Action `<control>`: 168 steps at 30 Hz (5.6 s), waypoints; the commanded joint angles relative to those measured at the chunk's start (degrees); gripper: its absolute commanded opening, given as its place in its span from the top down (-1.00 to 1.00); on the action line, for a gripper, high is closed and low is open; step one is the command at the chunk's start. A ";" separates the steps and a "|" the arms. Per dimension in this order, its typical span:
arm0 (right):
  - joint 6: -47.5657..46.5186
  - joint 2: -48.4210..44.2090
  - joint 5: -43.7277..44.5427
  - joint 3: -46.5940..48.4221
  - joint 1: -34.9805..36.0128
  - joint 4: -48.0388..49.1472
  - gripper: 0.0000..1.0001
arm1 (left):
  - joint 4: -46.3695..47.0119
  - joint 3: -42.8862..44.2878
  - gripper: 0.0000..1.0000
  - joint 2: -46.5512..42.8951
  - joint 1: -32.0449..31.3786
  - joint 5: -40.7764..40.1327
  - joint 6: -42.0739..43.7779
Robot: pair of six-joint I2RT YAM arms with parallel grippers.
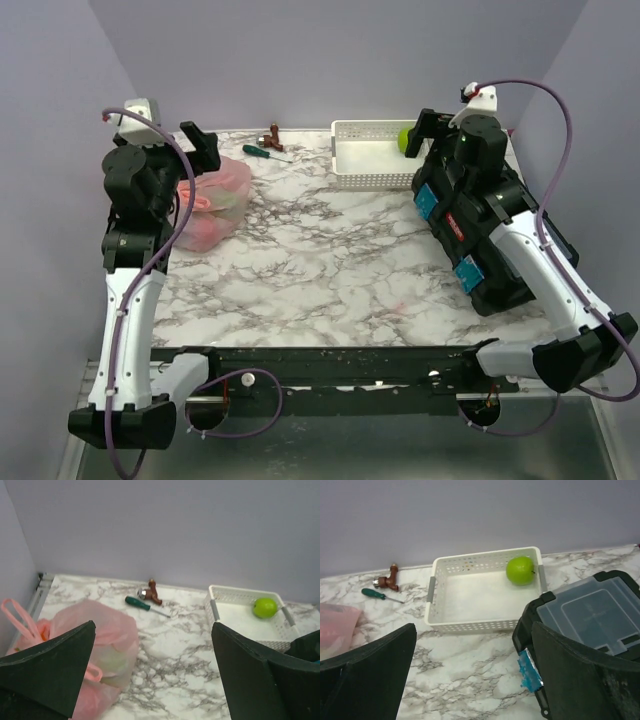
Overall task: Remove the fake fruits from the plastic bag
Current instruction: Move the plastic bag to the center of the board, then untie the plastic bag at the center of the board.
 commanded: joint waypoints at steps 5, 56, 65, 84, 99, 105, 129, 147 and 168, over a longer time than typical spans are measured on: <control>6.38 4.16 -7.26 1.42 3.18 -0.50 -1.00 | -5.38 -3.75 -0.98 6.23 0.83 -6.10 -5.19; 27.43 10.08 -40.07 -14.19 4.93 13.10 -1.00 | -24.54 3.12 -0.72 42.31 15.80 -2.21 -32.56; 28.85 9.93 -40.51 -15.92 4.94 14.06 -1.00 | -18.50 1.64 -0.03 44.14 13.44 6.66 -30.81; 26.81 7.28 -34.96 -16.51 5.07 4.78 -1.00 | -14.67 -0.58 0.96 39.08 -12.57 16.45 -28.27; 21.92 2.43 -22.19 -16.71 5.04 -3.87 -1.00 | -8.80 -5.42 0.99 34.76 -39.63 17.16 -27.86; 19.42 1.21 -18.70 -14.68 5.05 -7.56 -1.00 | -8.16 -5.60 0.72 32.13 -44.17 15.40 -25.47; 24.43 9.38 -31.76 -18.49 14.41 4.42 -0.95 | -5.51 -8.77 -0.49 6.31 -43.56 -7.81 -8.72; 34.02 13.12 -18.60 -23.24 17.14 14.29 -0.07 | 5.25 -41.00 -0.66 -10.97 -43.62 -0.95 -28.99; 42.28 22.23 3.03 -10.81 24.38 -4.99 -0.11 | -2.70 -32.75 -0.64 -3.01 -43.32 -5.45 -25.40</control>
